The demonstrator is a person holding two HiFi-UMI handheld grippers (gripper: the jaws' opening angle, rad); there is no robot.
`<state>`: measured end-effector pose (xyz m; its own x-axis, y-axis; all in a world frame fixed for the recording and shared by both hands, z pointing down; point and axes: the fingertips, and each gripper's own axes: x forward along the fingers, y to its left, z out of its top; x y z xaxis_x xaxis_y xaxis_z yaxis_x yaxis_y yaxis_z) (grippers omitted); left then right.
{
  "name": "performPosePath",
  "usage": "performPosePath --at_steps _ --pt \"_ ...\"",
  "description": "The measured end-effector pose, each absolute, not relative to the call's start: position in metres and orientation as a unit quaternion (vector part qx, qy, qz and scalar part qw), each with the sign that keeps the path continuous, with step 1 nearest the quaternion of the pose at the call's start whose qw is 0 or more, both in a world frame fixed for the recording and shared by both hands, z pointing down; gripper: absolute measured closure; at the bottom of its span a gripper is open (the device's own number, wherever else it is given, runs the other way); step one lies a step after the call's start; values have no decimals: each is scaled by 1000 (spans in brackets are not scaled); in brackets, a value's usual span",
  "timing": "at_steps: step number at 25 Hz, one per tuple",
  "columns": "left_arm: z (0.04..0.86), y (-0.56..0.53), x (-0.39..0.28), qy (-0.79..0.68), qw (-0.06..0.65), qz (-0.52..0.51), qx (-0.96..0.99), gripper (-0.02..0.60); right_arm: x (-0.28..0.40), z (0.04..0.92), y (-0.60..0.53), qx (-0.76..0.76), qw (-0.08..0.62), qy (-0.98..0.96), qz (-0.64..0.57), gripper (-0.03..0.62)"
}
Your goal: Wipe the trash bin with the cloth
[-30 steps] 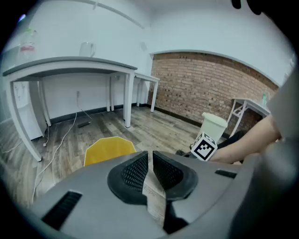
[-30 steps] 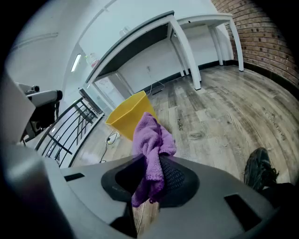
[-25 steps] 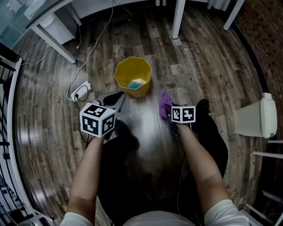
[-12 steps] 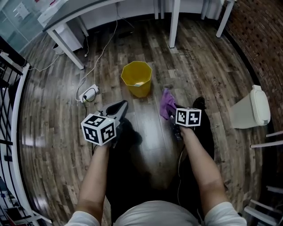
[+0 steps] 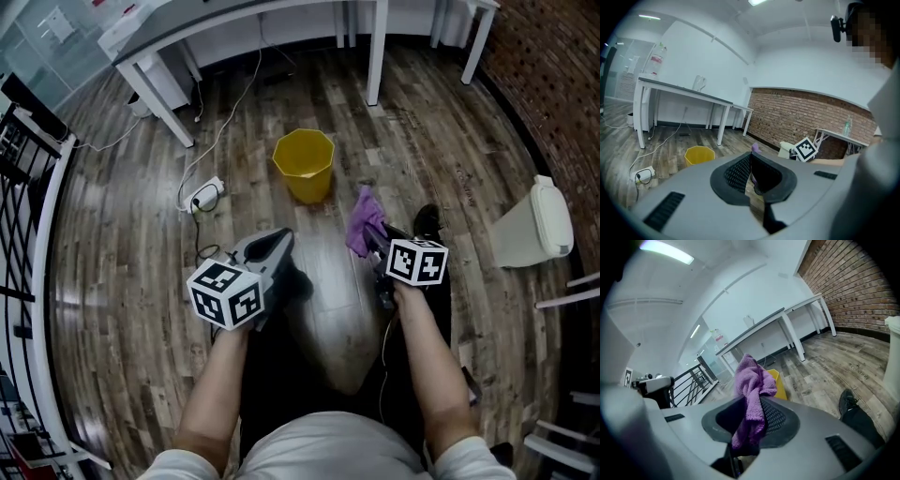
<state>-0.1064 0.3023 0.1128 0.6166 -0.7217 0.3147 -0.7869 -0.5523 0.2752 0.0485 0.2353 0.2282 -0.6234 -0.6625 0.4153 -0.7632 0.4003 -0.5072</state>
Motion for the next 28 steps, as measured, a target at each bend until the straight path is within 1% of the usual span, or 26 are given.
performPosePath --at_steps 6,16,28 --pt "97 326 -105 -431 190 71 879 575 50 181 259 425 63 -844 323 505" --pt "85 323 -108 -438 186 71 876 577 66 137 268 425 67 -853 295 505" --pt "72 326 -130 -471 172 80 862 577 58 104 281 412 103 -874 235 505"
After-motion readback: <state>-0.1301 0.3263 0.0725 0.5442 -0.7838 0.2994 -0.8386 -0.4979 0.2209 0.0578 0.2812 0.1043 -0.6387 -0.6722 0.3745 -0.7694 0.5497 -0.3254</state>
